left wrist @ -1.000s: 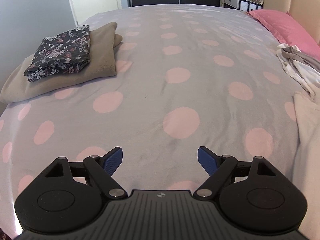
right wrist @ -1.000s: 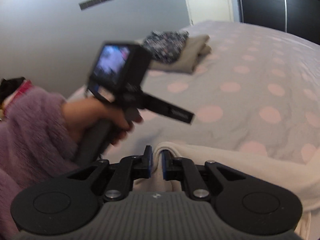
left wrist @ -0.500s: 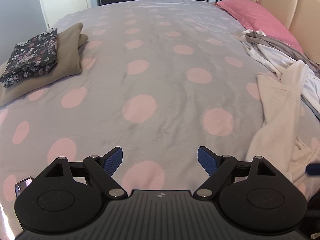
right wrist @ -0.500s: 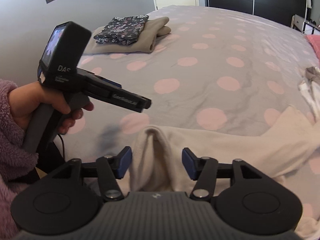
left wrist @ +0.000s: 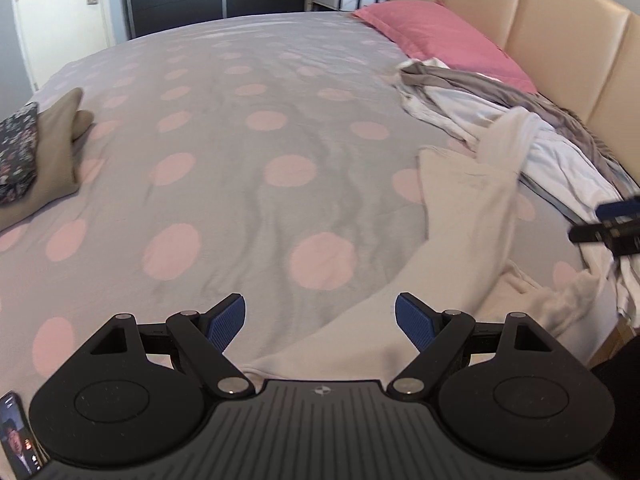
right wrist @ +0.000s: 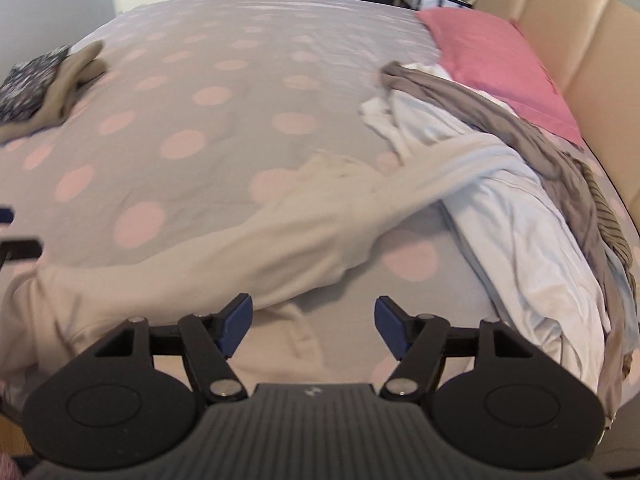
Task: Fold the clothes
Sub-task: 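Pull the cream sweatshirt out of the pile with the right tool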
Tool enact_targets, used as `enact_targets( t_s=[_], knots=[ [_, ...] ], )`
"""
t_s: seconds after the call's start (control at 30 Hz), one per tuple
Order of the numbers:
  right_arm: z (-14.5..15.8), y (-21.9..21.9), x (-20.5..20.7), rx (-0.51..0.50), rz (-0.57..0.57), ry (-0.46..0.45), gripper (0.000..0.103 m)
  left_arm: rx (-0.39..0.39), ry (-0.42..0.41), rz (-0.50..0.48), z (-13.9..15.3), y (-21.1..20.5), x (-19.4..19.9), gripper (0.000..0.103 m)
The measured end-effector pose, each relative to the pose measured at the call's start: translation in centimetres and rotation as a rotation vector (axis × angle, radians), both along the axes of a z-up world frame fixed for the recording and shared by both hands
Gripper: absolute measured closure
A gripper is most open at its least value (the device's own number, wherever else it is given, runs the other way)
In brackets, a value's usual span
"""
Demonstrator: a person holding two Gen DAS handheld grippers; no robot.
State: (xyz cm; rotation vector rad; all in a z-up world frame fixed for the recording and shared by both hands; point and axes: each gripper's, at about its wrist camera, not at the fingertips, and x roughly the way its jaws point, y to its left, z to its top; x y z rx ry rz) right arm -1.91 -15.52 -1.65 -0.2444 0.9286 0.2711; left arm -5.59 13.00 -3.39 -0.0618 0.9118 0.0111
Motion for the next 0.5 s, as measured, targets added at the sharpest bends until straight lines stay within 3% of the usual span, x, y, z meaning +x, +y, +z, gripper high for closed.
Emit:
enact_targets(
  t_s=[0.2,0.5],
  knots=[
    [-2.4,-1.6,3.5,0.000,-0.120,0.031,0.028,0.022,0.050,-0.035,-2.9,-1.0,0.8,0.020],
    [-7.7,-3.1,6.7,0.039,-0.243,0.232,0.028,0.110,0.138,0.006,-7.1,0.1,2.1,0.020]
  ],
)
